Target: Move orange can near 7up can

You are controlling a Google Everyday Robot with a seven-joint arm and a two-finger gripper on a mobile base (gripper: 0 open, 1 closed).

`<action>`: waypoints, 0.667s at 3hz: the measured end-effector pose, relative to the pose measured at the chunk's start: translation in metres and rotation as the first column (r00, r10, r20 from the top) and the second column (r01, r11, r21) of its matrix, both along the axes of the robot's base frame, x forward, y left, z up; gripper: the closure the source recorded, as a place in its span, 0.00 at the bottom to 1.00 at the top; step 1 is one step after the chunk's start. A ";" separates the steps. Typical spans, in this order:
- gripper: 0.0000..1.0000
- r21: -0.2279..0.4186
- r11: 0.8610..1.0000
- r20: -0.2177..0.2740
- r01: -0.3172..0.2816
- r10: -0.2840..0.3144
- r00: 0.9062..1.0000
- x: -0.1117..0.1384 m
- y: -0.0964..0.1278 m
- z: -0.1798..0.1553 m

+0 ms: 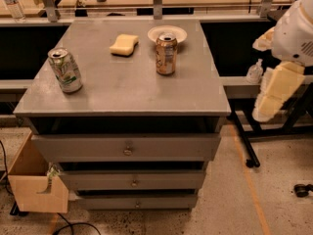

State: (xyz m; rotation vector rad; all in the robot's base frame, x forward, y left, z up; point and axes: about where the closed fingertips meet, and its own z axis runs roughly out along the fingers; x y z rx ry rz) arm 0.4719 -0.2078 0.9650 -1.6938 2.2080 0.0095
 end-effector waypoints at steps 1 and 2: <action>0.00 0.186 0.982 -0.036 0.046 -0.040 0.999 0.063 0.016 -0.036; 0.00 0.186 0.982 -0.035 0.045 -0.040 0.999 0.063 0.016 -0.035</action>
Offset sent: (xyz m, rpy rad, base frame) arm 0.0513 0.0125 -0.0256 0.1561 0.0207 -0.0391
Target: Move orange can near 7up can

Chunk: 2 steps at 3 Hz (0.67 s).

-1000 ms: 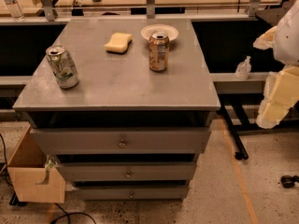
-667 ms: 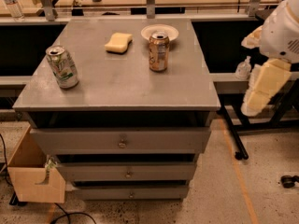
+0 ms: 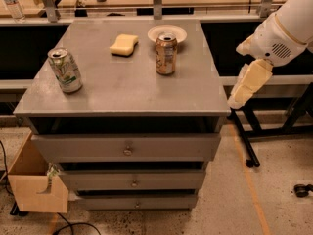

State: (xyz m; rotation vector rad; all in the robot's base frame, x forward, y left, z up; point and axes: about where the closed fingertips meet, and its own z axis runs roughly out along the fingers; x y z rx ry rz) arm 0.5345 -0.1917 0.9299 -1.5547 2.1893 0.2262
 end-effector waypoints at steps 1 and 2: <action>0.00 0.029 0.999 0.020 -0.024 0.023 1.000 0.023 0.016 -0.006; 0.00 0.050 0.997 0.080 -0.050 0.046 0.996 0.065 0.044 -0.004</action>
Offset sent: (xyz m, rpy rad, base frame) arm 0.1200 0.0792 0.0046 0.0799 -0.1645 0.0796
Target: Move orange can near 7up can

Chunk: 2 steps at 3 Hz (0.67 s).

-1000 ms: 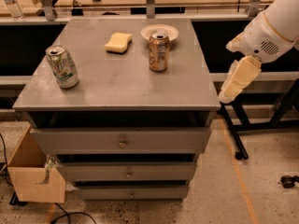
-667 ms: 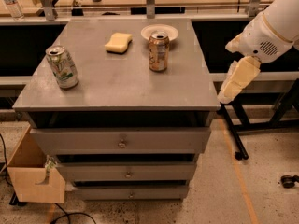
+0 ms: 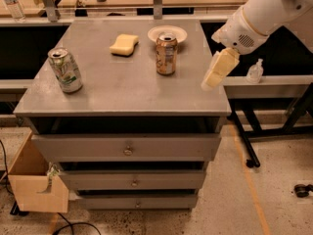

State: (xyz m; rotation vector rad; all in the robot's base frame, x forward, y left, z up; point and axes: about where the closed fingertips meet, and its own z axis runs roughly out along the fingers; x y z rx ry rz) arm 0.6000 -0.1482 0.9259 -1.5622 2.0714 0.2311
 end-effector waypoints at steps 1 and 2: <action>0.00 0.072 0.997 0.057 0.037 -0.041 0.998 0.026 0.023 0.003; 0.00 0.169 0.982 0.100 0.084 -0.102 0.990 0.053 0.045 -0.004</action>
Offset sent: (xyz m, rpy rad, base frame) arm 0.0888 0.0687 -0.0103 0.2968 -0.1776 -0.1713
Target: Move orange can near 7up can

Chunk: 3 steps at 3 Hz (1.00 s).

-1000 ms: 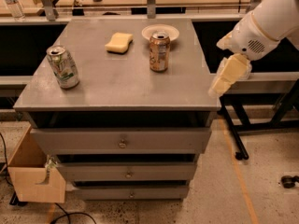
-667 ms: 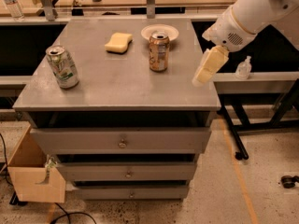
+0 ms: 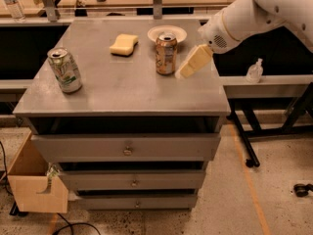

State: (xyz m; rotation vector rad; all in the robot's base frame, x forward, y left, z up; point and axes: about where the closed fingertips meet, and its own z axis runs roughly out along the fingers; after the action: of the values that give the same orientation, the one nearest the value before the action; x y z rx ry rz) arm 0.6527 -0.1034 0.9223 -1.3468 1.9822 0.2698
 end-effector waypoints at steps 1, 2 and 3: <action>0.00 0.086 0.995 0.045 0.058 -0.062 0.997 0.021 0.012 -0.003; 0.00 0.149 0.984 0.083 0.095 -0.108 0.991 0.037 0.020 -0.002; 0.00 0.198 0.972 0.100 0.125 -0.147 0.984 0.052 0.026 -0.003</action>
Offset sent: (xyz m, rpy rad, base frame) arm 0.0563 0.0250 0.0025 0.2184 -0.1486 -0.1604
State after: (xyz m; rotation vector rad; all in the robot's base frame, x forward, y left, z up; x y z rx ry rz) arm 0.7044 -0.0770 0.9188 -1.0764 1.8909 0.3041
